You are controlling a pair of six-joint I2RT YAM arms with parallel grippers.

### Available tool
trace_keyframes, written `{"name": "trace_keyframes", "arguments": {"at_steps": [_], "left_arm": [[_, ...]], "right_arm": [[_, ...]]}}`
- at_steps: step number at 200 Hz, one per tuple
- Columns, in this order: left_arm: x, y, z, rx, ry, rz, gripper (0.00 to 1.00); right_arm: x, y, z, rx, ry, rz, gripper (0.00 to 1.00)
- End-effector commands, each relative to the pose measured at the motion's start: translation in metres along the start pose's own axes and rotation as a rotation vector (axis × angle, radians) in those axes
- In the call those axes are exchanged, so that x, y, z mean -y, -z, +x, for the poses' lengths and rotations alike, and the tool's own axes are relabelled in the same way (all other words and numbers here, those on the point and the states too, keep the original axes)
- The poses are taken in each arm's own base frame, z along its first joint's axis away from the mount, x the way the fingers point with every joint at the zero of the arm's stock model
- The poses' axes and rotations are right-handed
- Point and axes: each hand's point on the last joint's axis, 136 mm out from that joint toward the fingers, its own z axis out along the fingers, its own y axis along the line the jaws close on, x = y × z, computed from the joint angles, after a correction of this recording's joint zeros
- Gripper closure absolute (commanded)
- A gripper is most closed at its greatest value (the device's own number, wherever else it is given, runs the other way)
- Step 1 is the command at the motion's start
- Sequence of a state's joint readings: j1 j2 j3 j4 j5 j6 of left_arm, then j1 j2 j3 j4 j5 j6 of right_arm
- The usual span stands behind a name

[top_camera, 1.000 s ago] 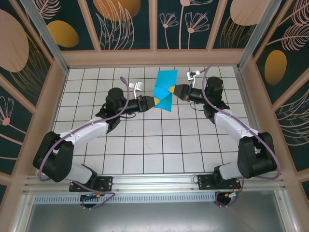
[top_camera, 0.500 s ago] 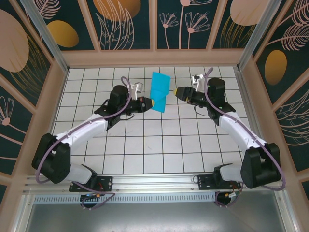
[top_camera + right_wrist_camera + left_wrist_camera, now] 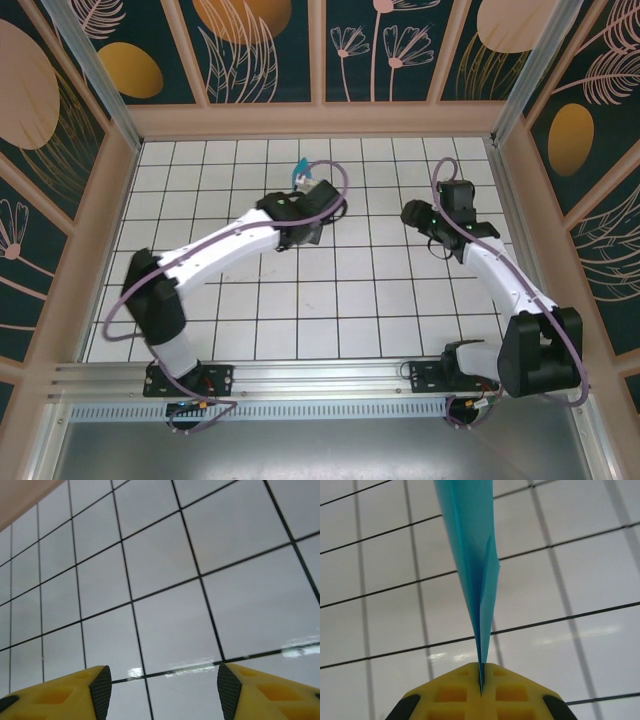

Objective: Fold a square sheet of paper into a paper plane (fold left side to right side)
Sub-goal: Turn over the paper at the center of the table.

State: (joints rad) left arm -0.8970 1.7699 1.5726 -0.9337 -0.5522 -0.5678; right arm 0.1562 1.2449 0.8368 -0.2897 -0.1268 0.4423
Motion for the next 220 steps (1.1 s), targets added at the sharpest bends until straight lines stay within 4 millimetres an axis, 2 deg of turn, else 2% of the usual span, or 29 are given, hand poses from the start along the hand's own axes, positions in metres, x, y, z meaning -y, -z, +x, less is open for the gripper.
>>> {"name": "trace_keyframes", "arguments": {"at_steps": [1,26,60,87,121,139,152,168,201,220], "left_arm": [[-0.04,0.001,0.024,-0.089,-0.153,-0.313,0.97],[-0.012,-0.015,0.031,-0.137,-0.17,-0.257,0.96],[0.032,-0.043,0.051,-0.221,-0.229,-0.189,0.95],[0.053,-0.061,0.065,-0.273,-0.265,-0.166,0.91],[0.08,-0.08,0.087,-0.353,-0.282,-0.067,0.79],[0.111,-0.081,0.09,-0.368,-0.263,0.09,0.69],[0.137,-0.075,0.083,-0.354,-0.23,0.223,0.63],[0.156,-0.068,0.071,-0.329,-0.212,0.314,0.56],[0.166,-0.051,0.039,-0.275,-0.169,0.444,0.4],[0.162,-0.035,0.013,-0.219,-0.096,0.556,0.37]], "right_arm": [[0.01,0.007,0.0,0.024,-0.018,0.017,0.39],[0.013,0.007,0.003,0.019,-0.032,0.001,0.39],[0.015,0.006,0.008,0.013,-0.046,-0.018,0.39],[0.018,0.006,0.01,0.007,-0.056,-0.023,0.39],[0.022,0.004,0.016,-0.006,-0.063,-0.03,0.39],[0.024,0.003,0.018,-0.013,-0.068,-0.03,0.39],[0.025,0.003,0.019,-0.016,-0.072,-0.033,0.39],[0.023,0.003,0.021,-0.025,-0.075,-0.046,0.37],[0.008,0.001,0.028,-0.062,-0.066,-0.14,0.34],[-0.007,-0.004,0.037,-0.107,-0.077,-0.225,0.33]]}}
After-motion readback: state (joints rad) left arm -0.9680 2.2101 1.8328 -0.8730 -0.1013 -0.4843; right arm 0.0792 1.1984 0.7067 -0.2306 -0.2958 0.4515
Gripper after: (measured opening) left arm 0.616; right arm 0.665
